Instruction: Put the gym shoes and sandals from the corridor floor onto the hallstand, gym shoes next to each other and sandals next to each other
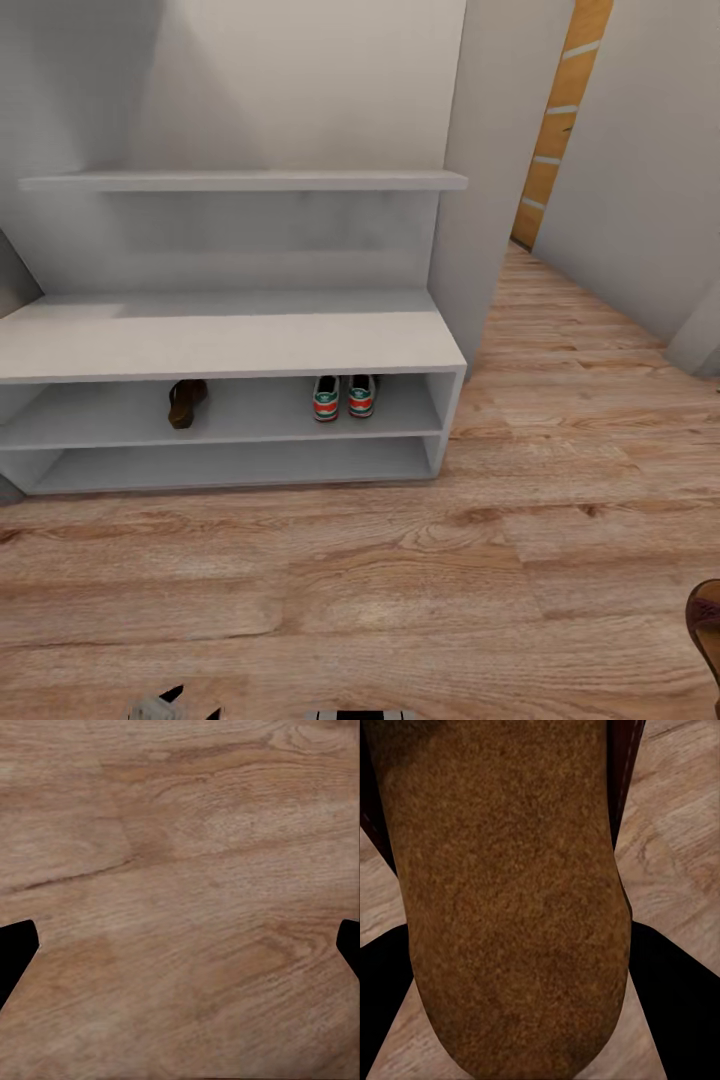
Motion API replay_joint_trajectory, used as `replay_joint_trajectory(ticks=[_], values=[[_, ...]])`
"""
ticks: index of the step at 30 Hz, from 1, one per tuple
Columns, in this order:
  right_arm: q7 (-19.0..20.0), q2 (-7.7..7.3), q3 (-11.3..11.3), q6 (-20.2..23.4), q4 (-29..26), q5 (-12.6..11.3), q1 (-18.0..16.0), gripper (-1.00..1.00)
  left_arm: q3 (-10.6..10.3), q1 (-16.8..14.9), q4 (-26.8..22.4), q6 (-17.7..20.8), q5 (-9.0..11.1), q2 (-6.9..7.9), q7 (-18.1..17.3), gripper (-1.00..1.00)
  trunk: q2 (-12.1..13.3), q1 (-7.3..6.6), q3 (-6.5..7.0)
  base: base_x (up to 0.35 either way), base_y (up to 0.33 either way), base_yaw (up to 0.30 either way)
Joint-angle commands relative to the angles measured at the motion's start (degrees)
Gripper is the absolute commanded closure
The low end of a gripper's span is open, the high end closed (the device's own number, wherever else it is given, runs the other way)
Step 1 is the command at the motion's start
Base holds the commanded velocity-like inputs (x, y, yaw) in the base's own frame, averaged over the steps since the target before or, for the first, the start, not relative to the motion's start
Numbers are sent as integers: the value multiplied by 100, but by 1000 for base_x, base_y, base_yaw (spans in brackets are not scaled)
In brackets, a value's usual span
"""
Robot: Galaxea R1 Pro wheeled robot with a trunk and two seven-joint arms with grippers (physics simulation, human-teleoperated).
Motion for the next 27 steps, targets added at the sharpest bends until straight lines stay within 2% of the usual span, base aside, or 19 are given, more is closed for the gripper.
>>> replay_joint_trajectory(ticks=[1,2,3,4,12,16,27], values=[[44,3,-19,-25,5,-29,-5,100,51,54,7,-25,214,60,-97,-100,-2,-1,-4,0,0,0],[43,3,-19,-33,5,-30,-5,100,65,75,7,-35,287,84,-116,-100,-2,-1,-4,0,0,0],[45,9,-21,-55,-5,-40,-5,100,100,132,9,-56,490,143,-158,-100,-2,-1,-4,0,0,0],[39,14,-24,-57,-30,-47,-5,100,105,150,13,-60,534,156,-162,-100,-2,-1,-4,0,0,0],[32,39,-42,-71,-65,-60,-5,100,111,185,8,-68,590,168,-172,-100,-2,-1,-4,-18,78,0],[13,124,-45,-71,-3,-60,-5,100,114,191,11,-65,597,170,-171,-100,-2,-1,-4,-60,291,0],[13,129,-45,-71,-3,-52,-5,100,119,194,14,-65,597,170,-171,-100,-2,-1,-4,-70,298,0]])
